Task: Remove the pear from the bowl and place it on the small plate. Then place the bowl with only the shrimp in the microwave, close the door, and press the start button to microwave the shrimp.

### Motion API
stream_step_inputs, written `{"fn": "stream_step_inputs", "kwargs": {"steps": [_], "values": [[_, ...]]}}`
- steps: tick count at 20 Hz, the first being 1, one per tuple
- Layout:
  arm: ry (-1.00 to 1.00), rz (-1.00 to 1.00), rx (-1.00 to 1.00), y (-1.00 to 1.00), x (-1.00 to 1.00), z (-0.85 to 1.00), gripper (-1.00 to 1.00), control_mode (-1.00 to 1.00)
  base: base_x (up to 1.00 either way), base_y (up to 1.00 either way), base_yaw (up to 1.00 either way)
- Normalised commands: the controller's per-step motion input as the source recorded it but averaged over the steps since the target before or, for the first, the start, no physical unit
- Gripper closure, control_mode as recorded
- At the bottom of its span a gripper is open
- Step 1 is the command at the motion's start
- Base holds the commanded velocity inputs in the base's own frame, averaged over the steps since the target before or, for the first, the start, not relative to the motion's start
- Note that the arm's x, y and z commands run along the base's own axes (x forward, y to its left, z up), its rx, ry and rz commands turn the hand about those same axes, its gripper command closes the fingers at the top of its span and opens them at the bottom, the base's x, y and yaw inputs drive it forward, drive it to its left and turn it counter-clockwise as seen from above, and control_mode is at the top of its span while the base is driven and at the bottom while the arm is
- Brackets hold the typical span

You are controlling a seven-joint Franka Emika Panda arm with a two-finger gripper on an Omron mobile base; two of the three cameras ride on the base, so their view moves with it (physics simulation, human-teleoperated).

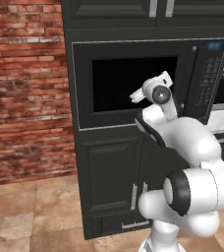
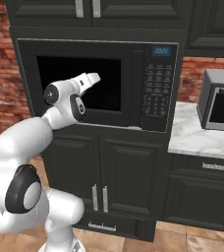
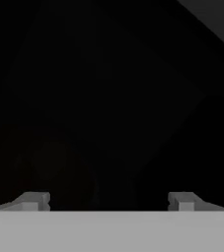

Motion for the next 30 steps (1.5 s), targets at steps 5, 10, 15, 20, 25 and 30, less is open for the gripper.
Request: {"fn": "stream_step_inputs", "kwargs": {"steps": [5,10,15,20,25,30], "values": [[0.09,0.02,0.02,-0.50,-0.99,0.48,-1.00,-1.00,0.00,0.00,0.00],[0.27,0.04,0.03,-0.55,-0.95,0.47,-1.00,-1.00,0.00,0.00,0.00],[0.27,0.12,0.00,-0.79,-0.75,0.21,-1.00,-1.00,0.00,0.00,0.00],[0.08,0.23,0.00,-1.00,-0.39,-0.07,-1.00,-1.00,0.00,0.00,0.00],[0.00,0.28,0.02,-0.95,-0.05,-0.45,-1.00,-1.00,0.00,0.00,0.00],[-0.07,0.19,0.06,-0.21,0.07,-0.44,-1.00,-1.00,0.00,0.00,0.00]]}}
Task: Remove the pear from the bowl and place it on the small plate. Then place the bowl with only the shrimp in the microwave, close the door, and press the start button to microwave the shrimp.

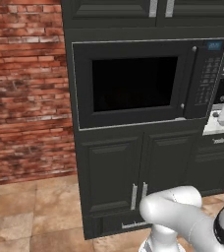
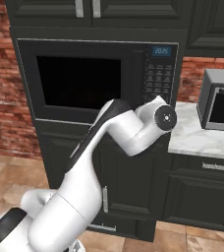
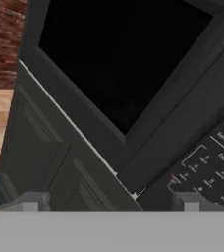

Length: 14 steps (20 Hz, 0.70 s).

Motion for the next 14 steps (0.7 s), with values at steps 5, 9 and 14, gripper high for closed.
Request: {"fn": "stream_step_inputs", "kwargs": {"steps": [5,9,14], "values": [[-0.13,0.19,0.06,-0.03,0.29,-0.31,-1.00,-1.00,0.00,0.00,0.00],[-0.08,0.10,0.02,-0.07,0.34,-0.28,-1.00,-1.00,0.00,0.00,0.00],[-0.01,0.01,0.00,-0.39,0.32,-0.21,-1.00,-1.00,0.00,0.00,0.00]]}}
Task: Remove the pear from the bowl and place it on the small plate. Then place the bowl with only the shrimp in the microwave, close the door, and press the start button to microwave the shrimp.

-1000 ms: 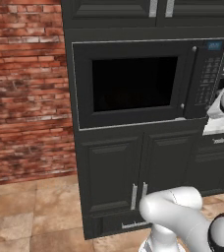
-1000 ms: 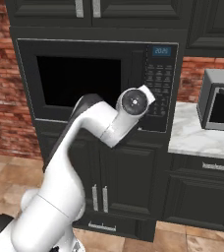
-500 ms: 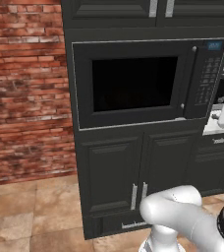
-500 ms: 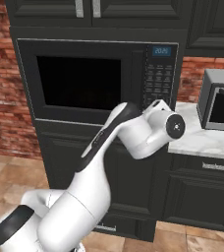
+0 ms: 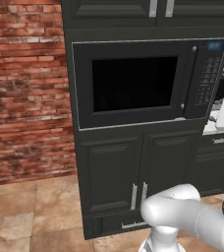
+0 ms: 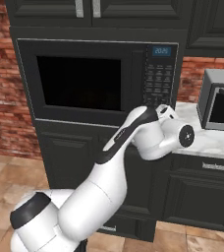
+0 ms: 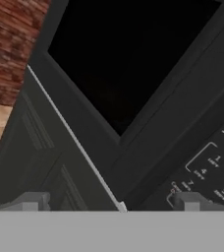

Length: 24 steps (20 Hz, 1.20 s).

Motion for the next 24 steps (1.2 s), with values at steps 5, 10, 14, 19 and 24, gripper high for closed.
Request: {"fn": "stream_step_inputs", "kwargs": {"steps": [5,10,14,19,24], "values": [[0.00,0.00,0.01,-0.15,0.38,-0.18,-1.00,-1.00,0.00,0.00,0.00],[0.00,0.00,0.00,-0.14,0.31,-0.25,-1.00,-1.00,0.00,0.00,0.00],[0.00,0.00,0.00,-0.25,0.28,-0.14,-1.00,-1.00,0.00,0.00,0.00],[0.00,0.00,0.00,-0.16,0.29,-0.07,-1.00,-1.00,0.00,0.00,0.00],[0.00,0.00,0.00,-0.02,0.30,-0.15,-1.00,-1.00,0.00,0.00,0.00]]}}
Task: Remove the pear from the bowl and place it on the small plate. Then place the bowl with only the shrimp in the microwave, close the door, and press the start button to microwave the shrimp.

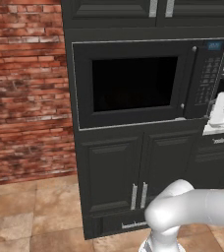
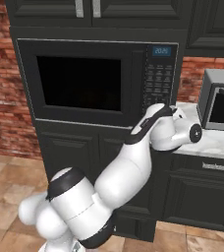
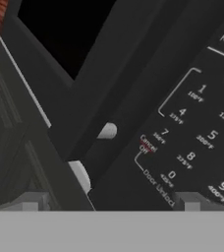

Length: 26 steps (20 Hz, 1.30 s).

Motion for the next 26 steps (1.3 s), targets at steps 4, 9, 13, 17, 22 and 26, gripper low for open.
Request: {"fn": "stream_step_inputs", "kwargs": {"steps": [4,9,13,17,22,26], "values": [[0.00,0.00,0.00,0.00,0.32,-0.16,-1.00,-1.00,0.00,0.00,0.00],[0.00,0.00,0.00,-0.08,0.30,-0.05,-1.00,-1.00,0.00,0.00,0.00],[-0.05,0.00,0.00,-0.20,0.23,0.00,-1.00,-1.00,0.00,0.00,0.00],[-0.02,0.00,0.00,-0.15,0.26,0.00,-1.00,-1.00,0.00,0.00,0.00],[-0.02,0.00,0.00,-0.10,0.30,-0.05,-1.00,-1.00,0.00,0.00,0.00],[-0.05,-0.03,0.00,0.00,0.30,-0.09,-1.00,-1.00,0.00,0.00,0.00]]}}
